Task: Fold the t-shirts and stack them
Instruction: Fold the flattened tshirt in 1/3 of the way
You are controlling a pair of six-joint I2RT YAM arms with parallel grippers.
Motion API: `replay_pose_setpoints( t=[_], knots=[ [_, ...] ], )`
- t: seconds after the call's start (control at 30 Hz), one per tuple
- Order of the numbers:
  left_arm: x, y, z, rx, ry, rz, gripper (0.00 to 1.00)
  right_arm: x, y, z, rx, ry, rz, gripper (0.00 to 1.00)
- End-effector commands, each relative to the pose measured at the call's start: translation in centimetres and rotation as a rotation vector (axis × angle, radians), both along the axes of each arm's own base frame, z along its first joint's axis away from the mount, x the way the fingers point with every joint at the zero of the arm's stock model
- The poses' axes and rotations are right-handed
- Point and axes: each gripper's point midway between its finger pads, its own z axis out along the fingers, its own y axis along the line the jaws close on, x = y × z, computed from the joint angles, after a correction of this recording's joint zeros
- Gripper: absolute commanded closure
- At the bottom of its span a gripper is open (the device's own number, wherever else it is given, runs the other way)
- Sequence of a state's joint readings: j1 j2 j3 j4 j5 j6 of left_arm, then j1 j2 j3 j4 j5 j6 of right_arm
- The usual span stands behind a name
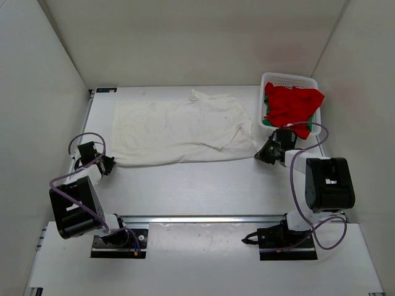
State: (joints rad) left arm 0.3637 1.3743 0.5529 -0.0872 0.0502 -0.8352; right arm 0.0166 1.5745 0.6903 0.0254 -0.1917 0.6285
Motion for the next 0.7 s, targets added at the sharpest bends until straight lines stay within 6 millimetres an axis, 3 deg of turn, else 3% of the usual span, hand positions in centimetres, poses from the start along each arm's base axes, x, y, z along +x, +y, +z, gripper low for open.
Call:
replay_pose_setpoints(
  t=[0.0, 0.2, 0.23, 0.3, 0.4, 0.47, 0.53, 0.6, 0.67],
  knots=[
    [0.7, 0.3, 1.0, 0.032, -0.014, -0.016, 1.0, -0.8, -1.5, -0.2, -0.057, 0.045, -0.033, 1.0],
    [-0.8, 0.1, 1.0, 0.056, 0.041, -0.039, 1.0, -6.0, -2.8, -0.1, -0.061, 0.083, -0.049, 1.0],
    [-1.0, -0.3, 1.2, 0.069, 0.044, -0.051, 1.0, -7.5, -2.9, -0.9, -0.059, 0.131, -0.048, 0.99],
    [-1.7, -0.5, 1.2, 0.097, 0.056, -0.065, 1.0, -8.4, -3.0, 0.0, -0.043, 0.097, -0.057, 1.0],
    [-3.2, 0.0, 1.0, 0.145, 0.102, -0.066, 1.0, -11.0, -3.7, -0.6, -0.04, 0.137, -0.085, 1.0],
    [-3.9, 0.3, 0.9, 0.195, 0.121, -0.055, 1.0, -10.6, -3.5, 0.5, -0.021, 0.069, -0.087, 1.0],
    [-3.8, 0.5, 0.9, 0.183, 0.104, -0.04, 0.92, -9.8, -2.5, 0.9, -0.017, 0.035, -0.039, 0.88],
    [-3.1, 0.0, 1.1, 0.136, 0.078, -0.04, 0.87, -7.4, -1.7, 2.2, -0.041, 0.005, 0.012, 0.71],
    [-2.7, -0.7, 0.9, 0.094, 0.071, -0.057, 0.82, -5.1, -1.4, 2.7, -0.057, -0.02, 0.042, 0.65]
  ],
)
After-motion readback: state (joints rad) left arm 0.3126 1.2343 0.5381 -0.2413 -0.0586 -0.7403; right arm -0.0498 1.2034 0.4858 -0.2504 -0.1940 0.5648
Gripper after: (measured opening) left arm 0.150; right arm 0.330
